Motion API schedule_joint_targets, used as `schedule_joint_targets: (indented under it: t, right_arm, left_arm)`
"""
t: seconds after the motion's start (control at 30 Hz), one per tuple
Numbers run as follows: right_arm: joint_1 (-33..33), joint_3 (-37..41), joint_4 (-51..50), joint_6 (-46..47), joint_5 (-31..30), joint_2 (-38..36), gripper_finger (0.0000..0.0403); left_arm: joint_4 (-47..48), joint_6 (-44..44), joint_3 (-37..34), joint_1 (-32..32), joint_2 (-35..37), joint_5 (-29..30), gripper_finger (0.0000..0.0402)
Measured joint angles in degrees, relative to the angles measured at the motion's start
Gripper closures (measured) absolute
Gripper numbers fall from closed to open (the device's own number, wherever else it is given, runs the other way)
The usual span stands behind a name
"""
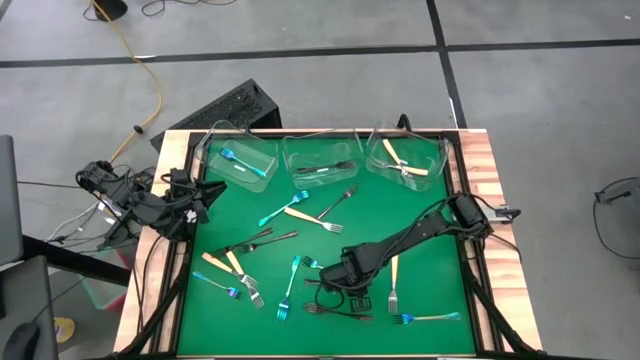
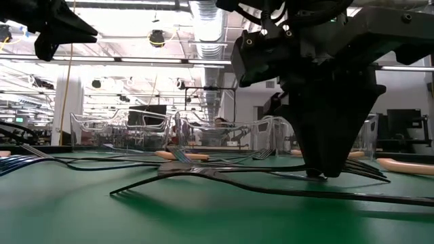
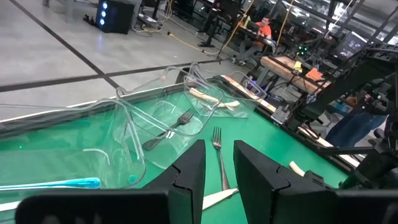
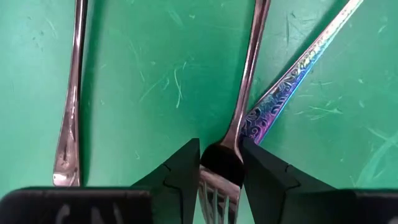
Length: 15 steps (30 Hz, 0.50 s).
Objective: Sort silverware by color (type)
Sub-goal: Put the brown fork into the middle transparent bin
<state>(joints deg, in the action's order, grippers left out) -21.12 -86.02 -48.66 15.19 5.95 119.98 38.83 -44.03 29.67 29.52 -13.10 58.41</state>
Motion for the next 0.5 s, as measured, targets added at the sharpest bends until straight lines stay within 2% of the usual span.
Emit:
schedule_joint_targets:
  t: [0.2,0.43,0.5]
  right_arm:
    - [0.0,0.02,-0.33,0.39,-0.02,0.07,0.0279]
    - [0.07,0.04,-0.33,0.34,0.01,0.11,0.037]
    - [0.06,0.07,-0.33,0.47,-0.05,0.11,0.0382]
  left_arm:
    - [0.27,-0.04,0.0,0.02,0.0,-0.09,0.0333]
    - [0.32,-0.09,0.0,0.02,0.0,-0.2,0.0333]
    - [0.33,-0.11,-0.02,0.02,0.0,-0.62,0.0333]
